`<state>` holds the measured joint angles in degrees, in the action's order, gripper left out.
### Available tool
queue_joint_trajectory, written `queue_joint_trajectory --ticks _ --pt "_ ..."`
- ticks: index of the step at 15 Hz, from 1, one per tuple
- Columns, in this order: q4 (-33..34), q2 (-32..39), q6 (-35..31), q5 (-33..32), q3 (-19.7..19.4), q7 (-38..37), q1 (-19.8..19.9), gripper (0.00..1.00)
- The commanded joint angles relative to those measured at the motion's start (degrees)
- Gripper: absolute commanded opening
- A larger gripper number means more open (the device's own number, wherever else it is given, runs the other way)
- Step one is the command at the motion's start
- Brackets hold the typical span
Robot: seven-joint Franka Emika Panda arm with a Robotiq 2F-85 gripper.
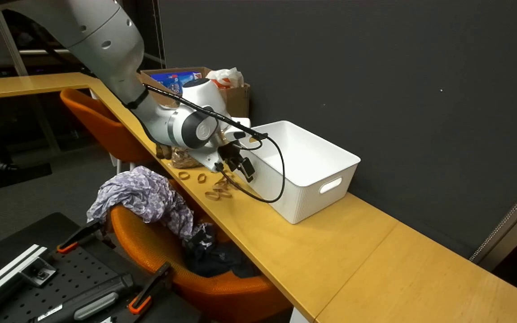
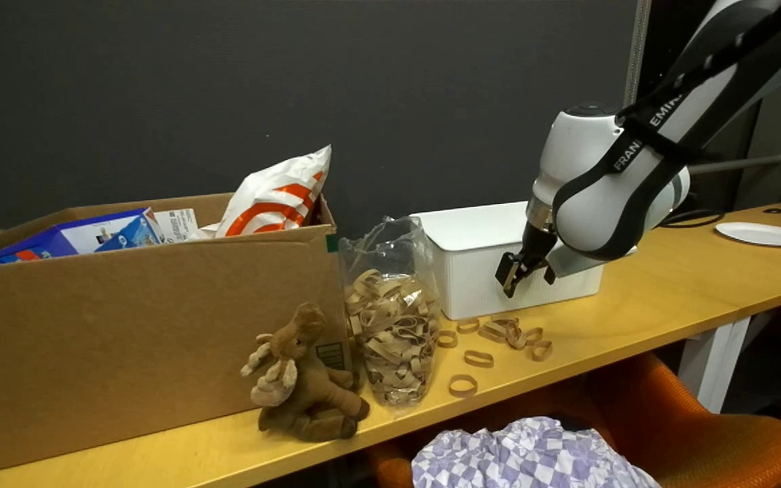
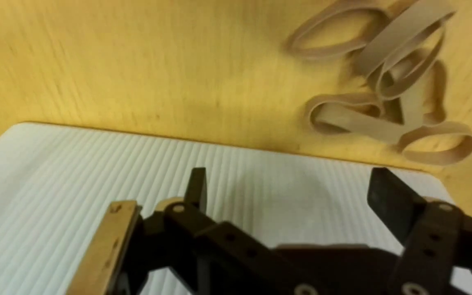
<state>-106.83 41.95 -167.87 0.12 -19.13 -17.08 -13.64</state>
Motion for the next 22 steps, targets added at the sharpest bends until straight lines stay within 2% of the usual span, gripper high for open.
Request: queue_joint_trajectory --ticks 1,6,15,22 --pt "-6.0 -6.8 4.1 0.1 2.2 -1.7 -0.6 1.0" --pt "-4.2 -5.8 7.2 -0.5 2.3 -5.4 0.8 1.0" --pt "1.1 -0.1 7.3 0.5 5.9 -4.0 4.6 1.0" --pt "5.7 4.3 7.1 0.5 7.1 -3.7 4.8 1.0"
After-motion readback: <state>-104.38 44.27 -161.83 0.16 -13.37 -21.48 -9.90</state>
